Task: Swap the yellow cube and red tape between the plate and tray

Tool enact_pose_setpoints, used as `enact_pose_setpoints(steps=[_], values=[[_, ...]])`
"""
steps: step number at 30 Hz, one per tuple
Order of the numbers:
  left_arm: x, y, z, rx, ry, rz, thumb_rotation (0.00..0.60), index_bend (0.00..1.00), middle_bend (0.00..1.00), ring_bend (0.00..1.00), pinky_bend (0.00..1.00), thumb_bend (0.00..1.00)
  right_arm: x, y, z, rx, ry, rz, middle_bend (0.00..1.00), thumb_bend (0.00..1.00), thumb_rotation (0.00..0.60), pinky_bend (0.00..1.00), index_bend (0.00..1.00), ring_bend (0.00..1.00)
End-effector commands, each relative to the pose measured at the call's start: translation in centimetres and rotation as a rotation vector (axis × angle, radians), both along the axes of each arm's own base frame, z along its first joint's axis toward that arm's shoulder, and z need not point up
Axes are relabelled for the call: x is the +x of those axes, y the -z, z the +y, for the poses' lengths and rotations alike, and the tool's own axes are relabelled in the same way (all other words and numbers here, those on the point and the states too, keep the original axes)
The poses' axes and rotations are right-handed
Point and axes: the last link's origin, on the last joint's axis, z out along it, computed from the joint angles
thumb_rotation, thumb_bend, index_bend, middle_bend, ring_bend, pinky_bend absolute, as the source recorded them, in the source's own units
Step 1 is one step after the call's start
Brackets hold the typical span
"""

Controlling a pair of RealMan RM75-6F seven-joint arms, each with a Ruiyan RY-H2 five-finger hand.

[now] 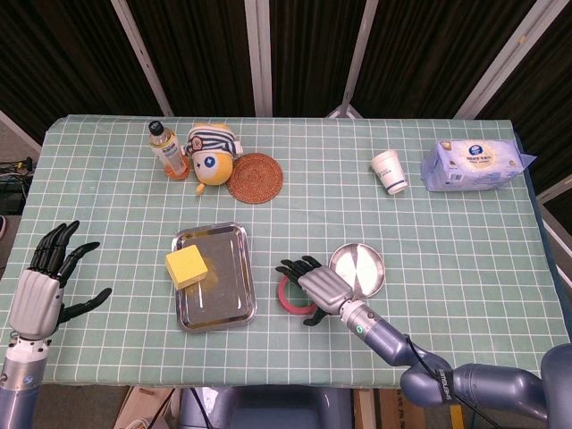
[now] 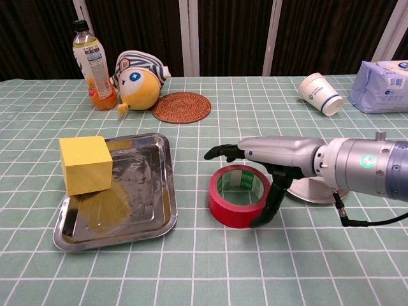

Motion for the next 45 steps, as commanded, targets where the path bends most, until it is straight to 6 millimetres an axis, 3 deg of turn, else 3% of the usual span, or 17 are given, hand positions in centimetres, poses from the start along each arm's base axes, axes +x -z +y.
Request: enact_pose_setpoints(steps=[1,8,16,25,32,45], values=[[0.0,0.1,0.0,-0.002,0.0,-0.017,0.6,0.23,0.0,0.0,0.09,0.01,0.0,0.4,0.0,0.0,0.001,-0.004,0.11,0.02,0.6,0.02,0.01,0.21],[-0.1,0.1,0.2,-0.005,-0.006,-0.027,0.6,0.23,0.0,0.0,0.09,0.01,-0.2,0.8,-0.3,-0.026,-0.014,0.011,0.18,0.03,0.6,0.1,0.11,0.31],[-0.1,0.0,0.3,-0.008,-0.009,-0.042,0.6,0.23,0.0,0.0,0.1,0.01,-0.6,0.6,-0.5,-0.067,-0.015,0.0,0.32,0.16,0.6,0.18,0.31,0.43],[-0.1,-0.2,0.3,-0.009,-0.014,-0.055,0.6,0.23,0.0,0.0,0.1,0.01,-1.3,-2.4,-1.8,-0.149,0.024,-0.037,0.33,0.18,0.6,0.19,0.32,0.44],[-0.3,-0.5,0.4,0.016,-0.022,-0.052,0.6,0.23,0.0,0.0,0.1,0.01,-3.7,-4.9,-3.4,-0.203,0.116,-0.022,0.33,0.18,0.6,0.19,0.32,0.44],[-0.3,-0.8,0.3,0.037,-0.029,-0.048,0.6,0.23,0.0,0.0,0.1,0.01,-7.6,-6.6,-4.5,-0.223,0.185,0.06,0.33,0.18,0.6,0.19,0.32,0.44]])
